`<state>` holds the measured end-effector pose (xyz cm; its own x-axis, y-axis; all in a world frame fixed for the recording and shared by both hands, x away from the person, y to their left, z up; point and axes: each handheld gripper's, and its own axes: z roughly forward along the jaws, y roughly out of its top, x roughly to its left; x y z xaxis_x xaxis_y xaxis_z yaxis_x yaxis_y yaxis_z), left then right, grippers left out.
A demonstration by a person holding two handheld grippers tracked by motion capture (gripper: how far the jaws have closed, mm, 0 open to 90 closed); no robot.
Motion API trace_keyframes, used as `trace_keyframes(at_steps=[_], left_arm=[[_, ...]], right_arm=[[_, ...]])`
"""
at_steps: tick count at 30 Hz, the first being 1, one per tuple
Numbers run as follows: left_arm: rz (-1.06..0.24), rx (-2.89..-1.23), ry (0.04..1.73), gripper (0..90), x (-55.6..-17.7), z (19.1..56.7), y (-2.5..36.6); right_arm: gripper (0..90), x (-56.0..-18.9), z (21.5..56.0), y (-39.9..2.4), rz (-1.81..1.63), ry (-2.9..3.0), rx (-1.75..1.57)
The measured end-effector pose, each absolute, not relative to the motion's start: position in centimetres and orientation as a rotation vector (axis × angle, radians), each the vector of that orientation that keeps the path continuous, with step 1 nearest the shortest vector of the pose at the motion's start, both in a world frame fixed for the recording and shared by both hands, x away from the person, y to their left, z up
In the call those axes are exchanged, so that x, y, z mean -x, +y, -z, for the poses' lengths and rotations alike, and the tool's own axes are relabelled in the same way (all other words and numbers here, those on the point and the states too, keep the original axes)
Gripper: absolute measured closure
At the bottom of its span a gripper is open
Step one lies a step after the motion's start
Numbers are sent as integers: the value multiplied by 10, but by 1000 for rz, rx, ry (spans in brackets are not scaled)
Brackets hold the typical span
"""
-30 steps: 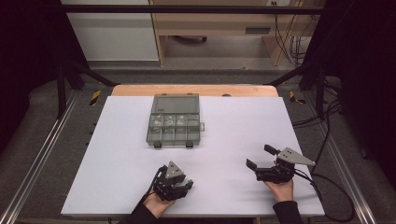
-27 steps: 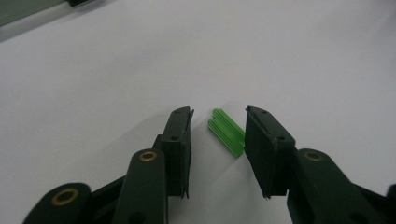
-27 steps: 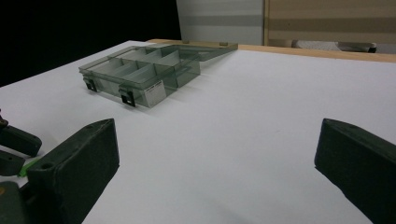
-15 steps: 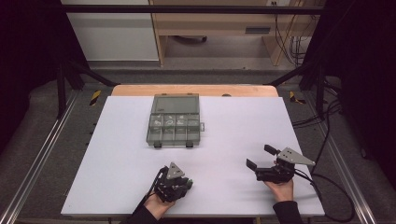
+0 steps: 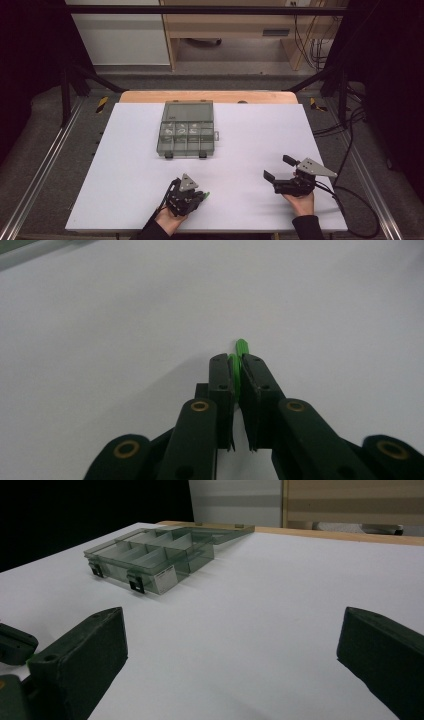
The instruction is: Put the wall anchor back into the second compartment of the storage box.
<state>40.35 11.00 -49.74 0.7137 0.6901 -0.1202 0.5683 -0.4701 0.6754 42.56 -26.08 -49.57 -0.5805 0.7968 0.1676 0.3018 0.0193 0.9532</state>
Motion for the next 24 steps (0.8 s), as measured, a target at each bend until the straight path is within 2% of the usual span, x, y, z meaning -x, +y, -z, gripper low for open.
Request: trace_keyframes(at_steps=[13,24], left_arm=[[-180,-2189,948,845,-407,496,114],[-208,-2142,937,845,-408,478,125]], right_arm=[[3,-426,496,-261,-1588,1888,-1118],[3,-426,496,-261,-1586,1887,-1117]])
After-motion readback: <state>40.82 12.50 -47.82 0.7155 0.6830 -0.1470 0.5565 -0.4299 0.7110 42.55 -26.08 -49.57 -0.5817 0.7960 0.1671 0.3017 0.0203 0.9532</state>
